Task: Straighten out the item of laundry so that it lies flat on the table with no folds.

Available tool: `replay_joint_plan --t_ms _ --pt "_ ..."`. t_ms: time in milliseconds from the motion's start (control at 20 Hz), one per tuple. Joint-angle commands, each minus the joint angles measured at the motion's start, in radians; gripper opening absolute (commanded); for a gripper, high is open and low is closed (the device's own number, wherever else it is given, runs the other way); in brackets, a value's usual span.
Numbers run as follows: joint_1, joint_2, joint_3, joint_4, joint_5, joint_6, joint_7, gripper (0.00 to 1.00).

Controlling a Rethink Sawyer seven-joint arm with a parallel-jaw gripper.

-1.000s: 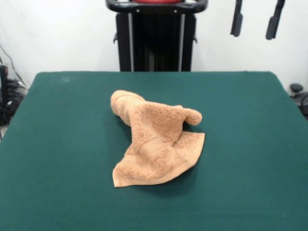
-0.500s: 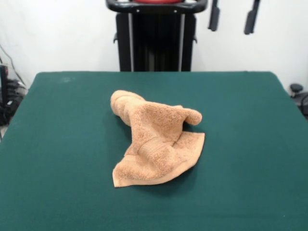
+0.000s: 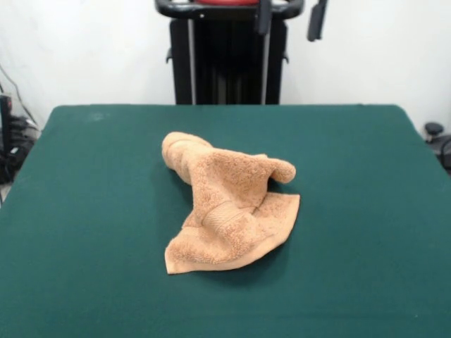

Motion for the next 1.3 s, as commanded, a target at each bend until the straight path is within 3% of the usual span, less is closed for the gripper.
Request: replay_joint_plan --t_ms 50,1050,1300 --pt "-0.025 0.023 0.127 0.131 -0.029 0.002 0.026 1.00" --pt "-0.090 0.063 0.161 0.068 -0.024 -0.034 0.047 1.00" --pt "-0.098 0.070 0.164 0.044 -0.022 0.012 0.062 1.00"
